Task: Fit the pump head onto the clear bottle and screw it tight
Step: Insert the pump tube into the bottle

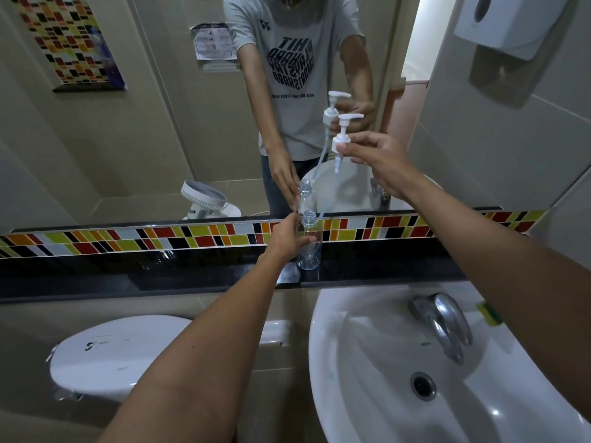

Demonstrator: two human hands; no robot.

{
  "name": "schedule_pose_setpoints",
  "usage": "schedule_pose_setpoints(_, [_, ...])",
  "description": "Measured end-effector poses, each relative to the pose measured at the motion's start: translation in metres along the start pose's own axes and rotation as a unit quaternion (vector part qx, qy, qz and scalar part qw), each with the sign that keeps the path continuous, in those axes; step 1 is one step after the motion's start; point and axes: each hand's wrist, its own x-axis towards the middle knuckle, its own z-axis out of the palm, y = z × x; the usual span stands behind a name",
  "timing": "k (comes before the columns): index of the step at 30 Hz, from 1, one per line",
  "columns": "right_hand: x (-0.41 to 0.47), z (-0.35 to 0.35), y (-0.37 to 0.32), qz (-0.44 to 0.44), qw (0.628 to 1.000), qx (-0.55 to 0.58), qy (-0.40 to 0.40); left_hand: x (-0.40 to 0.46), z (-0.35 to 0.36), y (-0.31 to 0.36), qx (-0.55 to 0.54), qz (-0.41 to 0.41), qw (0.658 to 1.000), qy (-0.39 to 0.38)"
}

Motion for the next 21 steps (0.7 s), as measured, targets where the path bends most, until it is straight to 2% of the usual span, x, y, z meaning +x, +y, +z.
schedule_pose_setpoints(9, [0.013,0.02,0.002,-0.004,0.999,0.037,0.003,0.001,0.001,-0.002,-0.008,0.004,1.0,0.006])
schedule_pose_setpoints(21, [-0.016,0.04,0.045,0.047,0.997,-0.051,-0.046,0.006,0.003,-0.009,-0.069,-0.02,0.997,0.014])
